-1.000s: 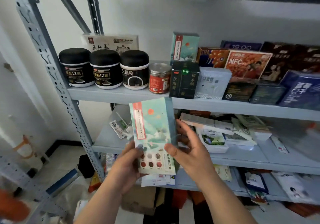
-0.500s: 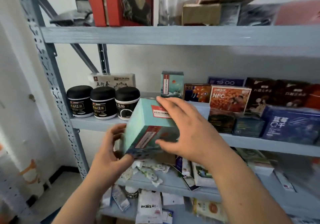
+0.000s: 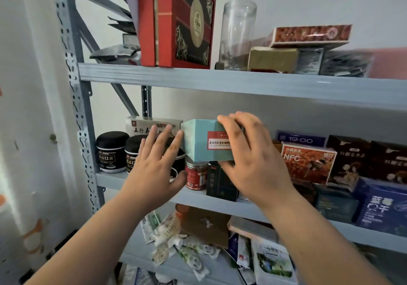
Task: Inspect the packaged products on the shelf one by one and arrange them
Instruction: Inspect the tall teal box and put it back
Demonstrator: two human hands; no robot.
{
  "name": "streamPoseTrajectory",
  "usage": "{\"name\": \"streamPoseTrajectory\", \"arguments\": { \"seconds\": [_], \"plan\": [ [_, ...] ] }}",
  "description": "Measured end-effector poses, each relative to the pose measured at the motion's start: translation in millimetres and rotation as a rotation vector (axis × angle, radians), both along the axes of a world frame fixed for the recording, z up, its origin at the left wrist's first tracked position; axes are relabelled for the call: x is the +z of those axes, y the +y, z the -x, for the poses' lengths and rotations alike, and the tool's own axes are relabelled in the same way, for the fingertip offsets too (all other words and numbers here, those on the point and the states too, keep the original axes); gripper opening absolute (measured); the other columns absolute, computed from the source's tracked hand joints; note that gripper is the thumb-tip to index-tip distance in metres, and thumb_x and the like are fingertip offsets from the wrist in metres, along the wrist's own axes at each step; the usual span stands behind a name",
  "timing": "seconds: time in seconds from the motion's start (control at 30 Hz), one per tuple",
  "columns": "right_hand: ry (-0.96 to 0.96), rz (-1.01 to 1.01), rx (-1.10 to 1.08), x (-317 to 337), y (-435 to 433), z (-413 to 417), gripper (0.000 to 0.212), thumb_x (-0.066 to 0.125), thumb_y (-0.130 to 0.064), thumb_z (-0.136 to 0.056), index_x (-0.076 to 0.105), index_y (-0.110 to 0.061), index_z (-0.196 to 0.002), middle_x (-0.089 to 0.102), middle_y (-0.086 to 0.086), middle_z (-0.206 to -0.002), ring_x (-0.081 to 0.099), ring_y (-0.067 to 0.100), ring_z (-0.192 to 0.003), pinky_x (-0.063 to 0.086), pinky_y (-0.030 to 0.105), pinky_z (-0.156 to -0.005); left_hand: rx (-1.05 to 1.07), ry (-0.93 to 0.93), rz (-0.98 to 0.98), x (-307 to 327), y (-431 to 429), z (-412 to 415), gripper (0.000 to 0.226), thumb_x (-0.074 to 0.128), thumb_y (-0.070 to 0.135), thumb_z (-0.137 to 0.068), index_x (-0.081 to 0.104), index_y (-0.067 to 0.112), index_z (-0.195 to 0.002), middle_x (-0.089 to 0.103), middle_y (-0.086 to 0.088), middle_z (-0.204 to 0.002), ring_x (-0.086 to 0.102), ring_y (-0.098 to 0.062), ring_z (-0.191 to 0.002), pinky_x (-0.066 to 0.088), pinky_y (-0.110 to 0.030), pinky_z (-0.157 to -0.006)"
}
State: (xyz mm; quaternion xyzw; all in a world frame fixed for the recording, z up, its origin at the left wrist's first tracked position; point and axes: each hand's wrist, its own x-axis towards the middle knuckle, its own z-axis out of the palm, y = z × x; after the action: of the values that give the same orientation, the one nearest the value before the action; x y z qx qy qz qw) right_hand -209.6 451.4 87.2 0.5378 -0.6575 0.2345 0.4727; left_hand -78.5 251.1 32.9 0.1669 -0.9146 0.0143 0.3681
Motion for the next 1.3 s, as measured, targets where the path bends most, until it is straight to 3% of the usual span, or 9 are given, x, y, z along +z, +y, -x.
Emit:
{"name": "streamPoseTrajectory", "arguments": {
  "seconds": [0.1, 0.23, 0.5, 0.57, 0.67, 0.77, 0.87, 1.1, 1.3],
  "plan": [
    [0.040, -0.022, -0.017, 4, -26, 20, 0.077, 0.082, -0.018, -0.079, 0.044, -0.007, -0.145, 0.051, 0.023, -0.135, 0.045, 0.035, -0.130, 0.053, 0.046, -0.100, 0.062, -0.118, 0.116, -2, -20, 15, 0.084, 0.032, 0.063, -0.090, 0.016, 0.024, -0.163, 0.015, -0.007, -0.170, -0.005, -0.031, -0.157, 0.012, -0.058, -0.125],
    [0.069, -0.059, -0.046, 13, -64, 44, 0.075, 0.083, -0.018, -0.080, 0.046, -0.005, -0.144, 0.052, 0.023, -0.133, 0.041, 0.033, -0.127, 0.059, 0.047, -0.088, 0.092, -0.187, 0.100, -7, -49, 34, 0.085, 0.032, 0.066, -0.090, 0.020, 0.022, -0.162, 0.020, -0.008, -0.169, 0.000, -0.033, -0.157, 0.012, -0.058, -0.124],
    [0.136, -0.233, -0.201, 26, -144, 88, 0.085, 0.093, -0.023, -0.067, 0.052, -0.003, -0.139, 0.060, 0.023, -0.123, 0.061, 0.039, -0.112, 0.057, 0.047, -0.090, 0.089, -0.305, 0.044, 0, -105, 68, 0.094, 0.015, 0.079, -0.085, 0.024, 0.026, -0.161, 0.019, -0.005, -0.169, -0.003, -0.031, -0.158, 0.002, -0.054, -0.126],
    [0.096, -0.314, -0.246, 32, -162, 99, 0.088, 0.091, -0.028, -0.070, 0.048, -0.004, -0.143, 0.058, 0.020, -0.124, 0.059, 0.037, -0.110, 0.053, 0.046, -0.091, 0.085, -0.324, 0.012, 7, -116, 74, 0.099, 0.007, 0.082, -0.080, 0.020, 0.029, -0.162, 0.012, -0.002, -0.171, -0.008, -0.028, -0.157, -0.004, -0.051, -0.127],
    [0.041, -0.489, -0.341, 35, -188, 119, 0.086, 0.077, -0.039, -0.086, 0.031, -0.009, -0.152, 0.049, 0.014, -0.136, 0.051, 0.033, -0.120, 0.037, 0.044, -0.110, 0.071, -0.349, -0.010, 16, -130, 81, 0.103, 0.000, 0.086, -0.075, 0.020, 0.032, -0.161, 0.012, 0.000, -0.170, -0.007, -0.026, -0.158, -0.005, -0.049, -0.127],
    [-0.029, -0.599, -0.393, 32, -212, 137, 0.088, 0.074, -0.048, -0.087, 0.028, -0.011, -0.153, 0.050, 0.012, -0.139, 0.049, 0.033, -0.128, 0.028, 0.053, -0.120, 0.060, -0.387, -0.007, 25, -141, 88, 0.119, -0.017, 0.094, -0.063, 0.013, 0.035, -0.161, 0.011, 0.002, -0.170, -0.006, -0.025, -0.157, -0.004, -0.047, -0.127],
    [-0.153, -0.717, -0.428, 27, -228, 151, 0.086, 0.072, -0.055, -0.087, 0.030, -0.015, -0.151, 0.050, 0.009, -0.141, 0.044, 0.031, -0.133, 0.025, 0.063, -0.119, 0.050, -0.427, 0.025, 31, -152, 97, 0.122, -0.028, 0.093, -0.055, 0.005, 0.039, -0.160, 0.008, 0.004, -0.170, -0.008, -0.025, -0.157, -0.002, -0.048, -0.127],
    [-0.251, -0.817, -0.452, 21, -251, 171, 0.094, 0.058, -0.069, -0.089, 0.018, -0.023, -0.161, 0.039, 0.002, -0.159, 0.024, 0.030, -0.151, 0.010, 0.071, -0.120, -0.028, -0.428, 0.093, 52, -164, 125, 0.107, -0.006, 0.089, -0.066, 0.011, 0.039, -0.160, 0.016, 0.001, -0.168, 0.001, -0.028, -0.157, 0.006, -0.049, -0.127],
    [-0.270, -0.836, -0.501, 25, -231, 177, 0.103, 0.051, -0.077, -0.088, 0.009, -0.022, -0.164, 0.019, 0.001, -0.170, 0.004, 0.029, -0.159, 0.004, 0.066, -0.124, -0.132, -0.369, 0.073, 76, -155, 160, 0.099, -0.003, 0.078, -0.073, 0.024, 0.036, -0.158, 0.031, -0.001, -0.162, 0.017, -0.027, -0.153, 0.017, -0.044, -0.123]
  ]
}}
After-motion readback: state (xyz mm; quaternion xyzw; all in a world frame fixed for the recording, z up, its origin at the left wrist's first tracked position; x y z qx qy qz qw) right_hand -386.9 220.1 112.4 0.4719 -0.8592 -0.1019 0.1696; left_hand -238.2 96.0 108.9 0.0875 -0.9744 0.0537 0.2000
